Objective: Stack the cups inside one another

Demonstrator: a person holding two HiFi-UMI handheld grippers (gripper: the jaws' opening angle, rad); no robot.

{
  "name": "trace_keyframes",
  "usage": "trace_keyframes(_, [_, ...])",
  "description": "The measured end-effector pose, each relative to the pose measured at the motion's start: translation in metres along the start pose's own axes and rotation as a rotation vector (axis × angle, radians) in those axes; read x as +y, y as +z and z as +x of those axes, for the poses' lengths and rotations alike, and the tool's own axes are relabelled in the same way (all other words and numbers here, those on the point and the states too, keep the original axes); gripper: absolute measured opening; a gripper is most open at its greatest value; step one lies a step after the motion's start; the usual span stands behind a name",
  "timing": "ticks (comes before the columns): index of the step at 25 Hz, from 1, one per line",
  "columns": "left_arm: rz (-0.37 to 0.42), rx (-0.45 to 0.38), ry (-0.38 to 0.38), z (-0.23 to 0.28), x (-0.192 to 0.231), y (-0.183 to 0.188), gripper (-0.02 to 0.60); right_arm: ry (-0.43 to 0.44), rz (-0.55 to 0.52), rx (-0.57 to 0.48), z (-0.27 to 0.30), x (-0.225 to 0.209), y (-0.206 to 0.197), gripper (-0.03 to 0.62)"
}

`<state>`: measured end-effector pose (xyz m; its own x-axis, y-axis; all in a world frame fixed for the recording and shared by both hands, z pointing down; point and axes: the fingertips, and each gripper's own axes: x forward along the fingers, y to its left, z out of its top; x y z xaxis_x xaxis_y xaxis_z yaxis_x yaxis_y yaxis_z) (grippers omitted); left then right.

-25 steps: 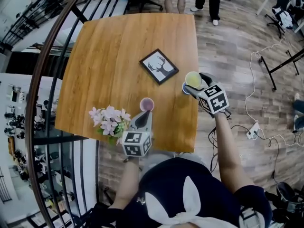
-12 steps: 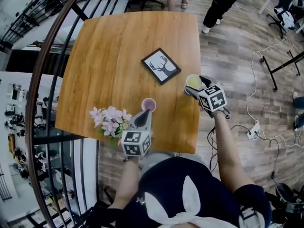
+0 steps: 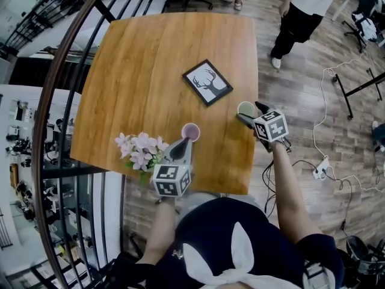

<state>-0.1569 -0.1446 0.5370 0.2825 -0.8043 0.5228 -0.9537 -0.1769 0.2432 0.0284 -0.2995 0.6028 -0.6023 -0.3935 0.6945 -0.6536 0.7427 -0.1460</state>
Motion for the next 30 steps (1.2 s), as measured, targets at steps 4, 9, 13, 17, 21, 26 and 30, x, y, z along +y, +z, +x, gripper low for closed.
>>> trace_keyframes(4, [-0.003, -0.007, 0.006, 0.0, 0.001, 0.003, 0.02, -0.002, -0.008, -0.017, -0.005, 0.0, 0.005, 0.36])
trace_keyframes(9, [-0.009, -0.023, 0.02, -0.002, 0.004, 0.008, 0.02, 0.005, -0.036, -0.051, -0.014, 0.008, 0.018, 0.36])
trace_keyframes(13, [-0.016, -0.036, 0.032, -0.005, 0.005, 0.01, 0.02, 0.027, -0.062, -0.076, -0.021, 0.023, 0.026, 0.36])
trace_keyframes(17, [-0.023, -0.046, 0.044, -0.011, 0.005, 0.01, 0.02, 0.075, -0.094, -0.092, -0.025, 0.047, 0.031, 0.36])
trace_keyframes(21, [-0.033, -0.056, 0.063, -0.018, 0.008, 0.01, 0.02, 0.127, -0.132, -0.103, -0.027, 0.074, 0.036, 0.36])
trace_keyframes(26, [-0.046, -0.068, 0.087, -0.028, 0.011, 0.006, 0.02, 0.187, -0.17, -0.099, -0.023, 0.109, 0.035, 0.36])
trace_keyframes(30, [-0.057, -0.073, 0.105, -0.037, 0.012, 0.002, 0.02, 0.233, -0.204, -0.09, -0.018, 0.135, 0.034, 0.36])
